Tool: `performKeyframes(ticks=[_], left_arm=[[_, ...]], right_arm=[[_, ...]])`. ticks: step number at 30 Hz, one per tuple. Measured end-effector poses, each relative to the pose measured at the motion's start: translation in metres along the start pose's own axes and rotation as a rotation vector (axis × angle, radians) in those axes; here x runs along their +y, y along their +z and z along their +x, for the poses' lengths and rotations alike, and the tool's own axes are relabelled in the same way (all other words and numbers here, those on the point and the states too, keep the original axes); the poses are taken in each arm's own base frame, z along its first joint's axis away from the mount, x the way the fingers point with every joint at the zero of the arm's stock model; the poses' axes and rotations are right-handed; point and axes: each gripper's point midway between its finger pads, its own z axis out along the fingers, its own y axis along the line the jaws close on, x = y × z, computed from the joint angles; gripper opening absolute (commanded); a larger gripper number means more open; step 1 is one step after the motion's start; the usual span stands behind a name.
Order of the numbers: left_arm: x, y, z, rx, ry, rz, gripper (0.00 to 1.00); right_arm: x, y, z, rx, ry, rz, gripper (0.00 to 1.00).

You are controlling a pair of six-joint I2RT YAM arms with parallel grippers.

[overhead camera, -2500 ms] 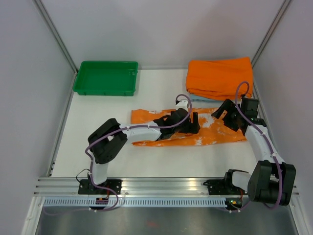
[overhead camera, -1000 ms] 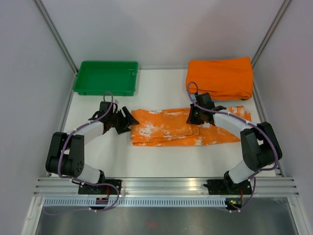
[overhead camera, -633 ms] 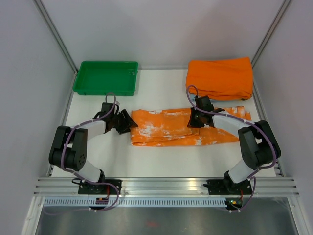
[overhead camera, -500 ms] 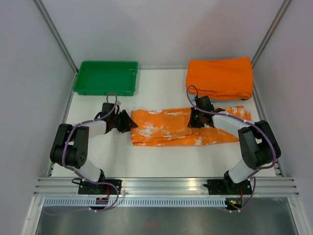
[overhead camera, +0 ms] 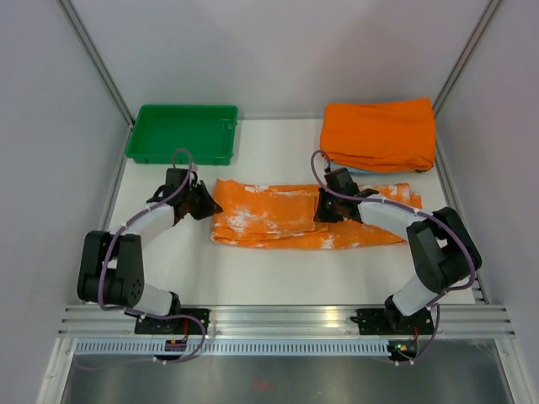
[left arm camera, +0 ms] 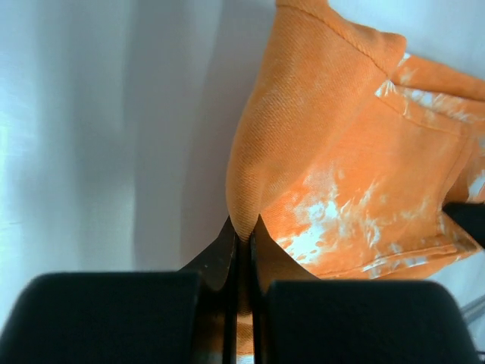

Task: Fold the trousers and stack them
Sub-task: Fold the trousers

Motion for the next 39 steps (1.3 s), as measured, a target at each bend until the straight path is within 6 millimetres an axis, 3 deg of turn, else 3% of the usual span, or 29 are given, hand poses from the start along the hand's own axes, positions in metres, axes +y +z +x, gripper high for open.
performKeyframes(ticks=[4,8,11,15,18,21,24,26,29,33,36,39], left_arm=[[0.016,-0.026,-0.038,-0.093,0.028,-0.07,0.02],[0.031,-0.057,-0.069,-0.167,0.066,-0.159,0.02],[0.021,-0.078,-0.091,-0.206,0.112,-0.171,0.02],[-0.013,-0.109,-0.124,-0.264,0.168,-0.127,0.02],[-0.037,-0.126,-0.139,-0.296,0.196,-0.101,0.02],[-0.07,-0.135,-0.145,-0.3,0.254,-0.102,0.02],[-0.115,-0.13,-0.143,-0.273,0.338,-0.106,0.02],[-0.144,-0.121,-0.137,-0.25,0.394,-0.103,0.02],[-0.188,-0.101,-0.121,-0.21,0.46,-0.093,0.02],[-0.24,-0.066,-0.082,-0.132,0.493,-0.053,0.02],[-0.268,-0.045,-0.049,-0.091,0.484,-0.024,0.02],[-0.294,-0.028,-0.009,-0.054,0.46,0.011,0.02]], right_arm=[[0.039,0.003,0.015,0.016,-0.064,-0.062,0.17],[0.075,0.012,0.01,0.021,-0.108,-0.107,0.18],[0.09,0.007,-0.01,-0.008,-0.113,-0.117,0.27],[0.099,-0.026,-0.066,-0.124,-0.089,-0.136,0.43],[0.071,-0.076,-0.12,-0.277,-0.013,-0.108,0.57],[0.015,-0.13,-0.165,-0.44,0.083,-0.006,0.64],[-0.046,-0.172,-0.183,-0.55,0.171,0.134,0.65],[-0.076,-0.182,-0.177,-0.559,0.214,0.203,0.65],[-0.118,-0.176,-0.154,-0.503,0.285,0.29,0.65],[-0.17,-0.17,-0.119,-0.405,0.387,0.386,0.66],[-0.186,-0.177,-0.111,-0.396,0.425,0.419,0.66],[-0.185,-0.189,-0.114,-0.429,0.43,0.405,0.65]])
